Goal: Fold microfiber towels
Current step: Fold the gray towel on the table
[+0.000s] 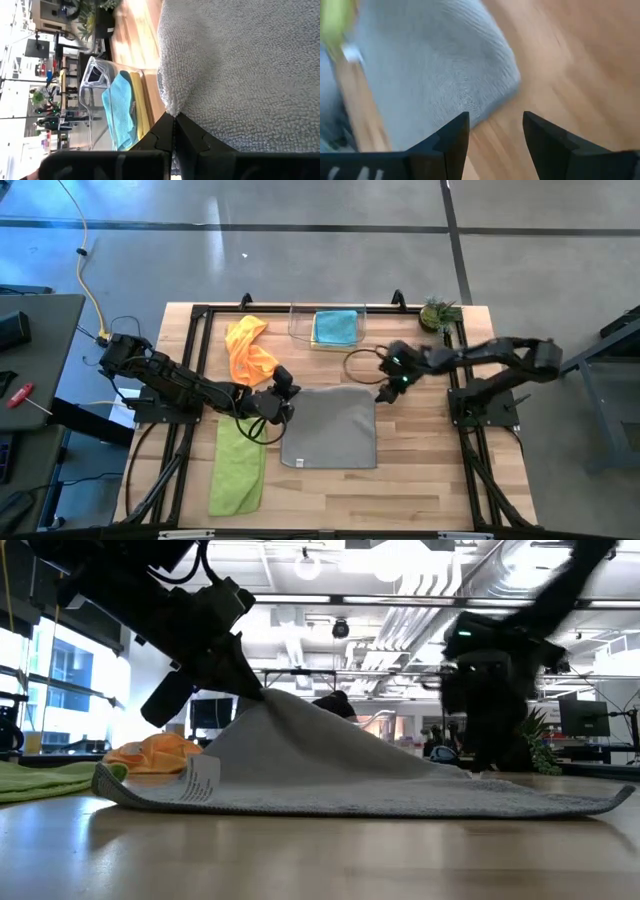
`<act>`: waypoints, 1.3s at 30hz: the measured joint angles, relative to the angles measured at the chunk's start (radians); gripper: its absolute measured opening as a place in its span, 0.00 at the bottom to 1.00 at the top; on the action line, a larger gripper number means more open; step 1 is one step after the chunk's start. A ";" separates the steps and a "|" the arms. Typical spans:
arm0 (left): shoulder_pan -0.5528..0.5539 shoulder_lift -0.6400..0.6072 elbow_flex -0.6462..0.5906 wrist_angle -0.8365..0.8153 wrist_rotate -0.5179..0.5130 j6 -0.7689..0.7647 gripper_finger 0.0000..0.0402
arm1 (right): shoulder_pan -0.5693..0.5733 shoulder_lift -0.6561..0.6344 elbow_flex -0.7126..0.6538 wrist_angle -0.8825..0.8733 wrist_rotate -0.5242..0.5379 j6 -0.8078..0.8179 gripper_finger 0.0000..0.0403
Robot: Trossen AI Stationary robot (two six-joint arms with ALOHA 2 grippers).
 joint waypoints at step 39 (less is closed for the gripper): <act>-0.013 0.000 0.000 0.006 -0.021 -0.056 0.00 | 0.194 0.139 -0.156 0.705 0.305 0.658 0.44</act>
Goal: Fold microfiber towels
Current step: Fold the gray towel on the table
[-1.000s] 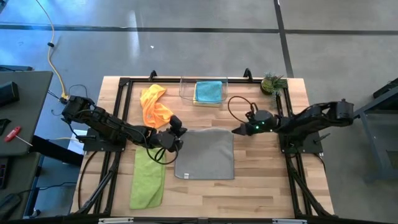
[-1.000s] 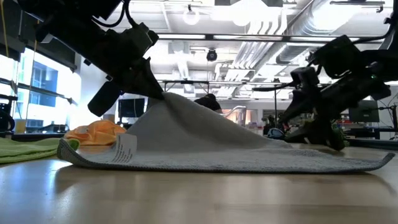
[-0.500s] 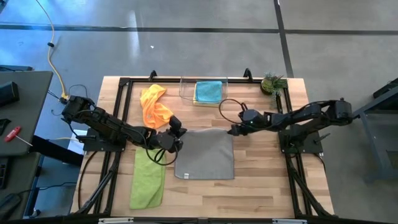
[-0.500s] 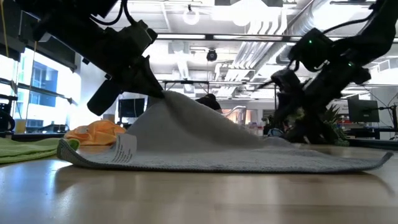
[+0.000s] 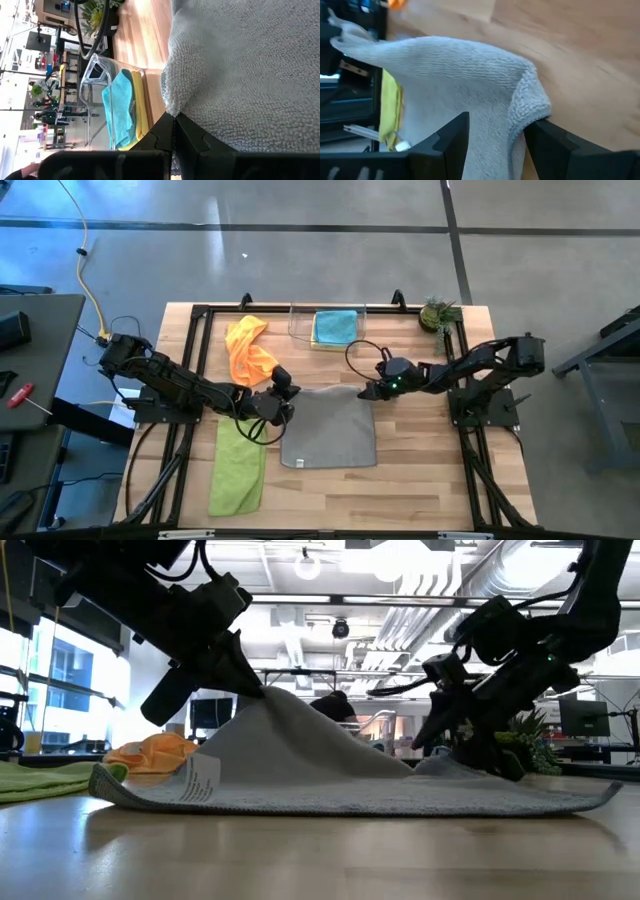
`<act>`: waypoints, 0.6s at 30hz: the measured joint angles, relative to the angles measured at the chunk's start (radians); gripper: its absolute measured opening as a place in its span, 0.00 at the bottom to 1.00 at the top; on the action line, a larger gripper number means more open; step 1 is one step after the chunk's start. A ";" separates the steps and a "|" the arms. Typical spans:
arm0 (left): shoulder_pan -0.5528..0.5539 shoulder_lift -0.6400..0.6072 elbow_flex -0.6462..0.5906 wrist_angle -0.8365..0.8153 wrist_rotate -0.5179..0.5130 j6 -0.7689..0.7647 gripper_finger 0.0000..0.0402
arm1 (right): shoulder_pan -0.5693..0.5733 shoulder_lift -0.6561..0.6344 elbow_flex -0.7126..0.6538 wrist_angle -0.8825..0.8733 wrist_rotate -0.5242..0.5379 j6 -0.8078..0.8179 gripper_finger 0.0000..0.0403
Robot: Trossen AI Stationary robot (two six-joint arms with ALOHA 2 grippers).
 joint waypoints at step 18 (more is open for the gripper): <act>-0.051 0.000 0.000 0.000 -0.052 -0.056 0.00 | 0.053 0.043 -0.003 0.092 0.225 -0.269 0.04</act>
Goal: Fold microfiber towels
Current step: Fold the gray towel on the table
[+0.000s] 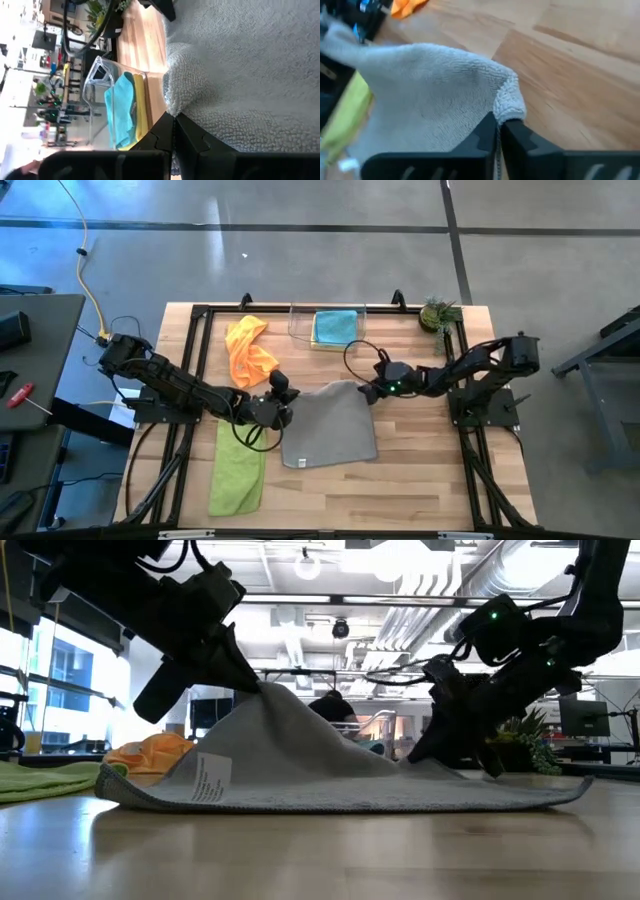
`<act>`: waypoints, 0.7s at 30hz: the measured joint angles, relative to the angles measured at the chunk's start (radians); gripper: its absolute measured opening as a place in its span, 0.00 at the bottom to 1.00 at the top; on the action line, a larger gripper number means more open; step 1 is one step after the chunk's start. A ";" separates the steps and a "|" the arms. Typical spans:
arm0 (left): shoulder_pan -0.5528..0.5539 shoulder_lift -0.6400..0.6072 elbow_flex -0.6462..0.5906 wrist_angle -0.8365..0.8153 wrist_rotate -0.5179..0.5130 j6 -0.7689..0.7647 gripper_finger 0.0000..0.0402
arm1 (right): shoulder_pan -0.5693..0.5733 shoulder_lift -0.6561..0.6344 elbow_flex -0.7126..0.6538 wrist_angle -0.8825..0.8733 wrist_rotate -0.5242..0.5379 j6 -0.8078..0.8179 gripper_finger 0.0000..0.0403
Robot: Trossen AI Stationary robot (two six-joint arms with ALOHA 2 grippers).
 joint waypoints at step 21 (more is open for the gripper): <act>-0.014 0.000 0.001 -0.132 -0.076 -0.305 0.00 | 0.383 -0.189 0.000 -0.152 0.478 -0.918 0.00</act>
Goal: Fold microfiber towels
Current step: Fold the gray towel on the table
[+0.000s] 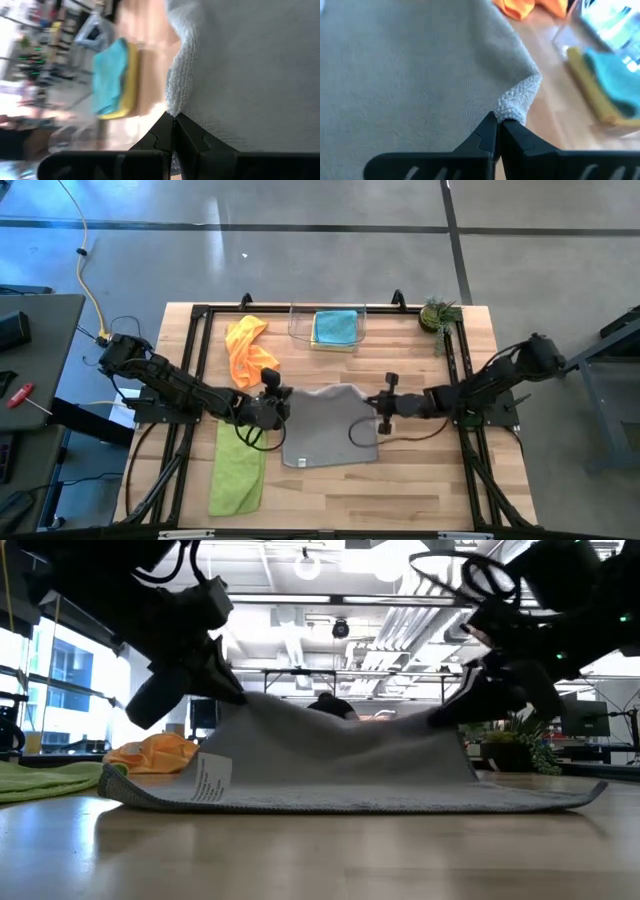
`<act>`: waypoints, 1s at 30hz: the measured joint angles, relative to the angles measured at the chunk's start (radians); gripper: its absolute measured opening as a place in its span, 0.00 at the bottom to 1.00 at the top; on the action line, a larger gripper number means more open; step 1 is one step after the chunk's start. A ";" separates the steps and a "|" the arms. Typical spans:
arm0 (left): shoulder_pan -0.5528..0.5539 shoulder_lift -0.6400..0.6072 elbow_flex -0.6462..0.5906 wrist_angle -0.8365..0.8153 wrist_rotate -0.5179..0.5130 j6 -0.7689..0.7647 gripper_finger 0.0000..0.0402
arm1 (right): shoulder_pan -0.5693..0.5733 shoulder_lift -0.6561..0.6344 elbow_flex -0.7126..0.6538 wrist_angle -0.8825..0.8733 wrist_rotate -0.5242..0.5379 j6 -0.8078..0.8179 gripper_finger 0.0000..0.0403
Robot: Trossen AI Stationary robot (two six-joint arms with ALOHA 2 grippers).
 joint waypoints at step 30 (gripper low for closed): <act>-0.252 0.231 0.126 -0.012 -0.105 0.292 0.00 | 0.143 -0.086 0.112 -0.303 -0.075 0.219 0.47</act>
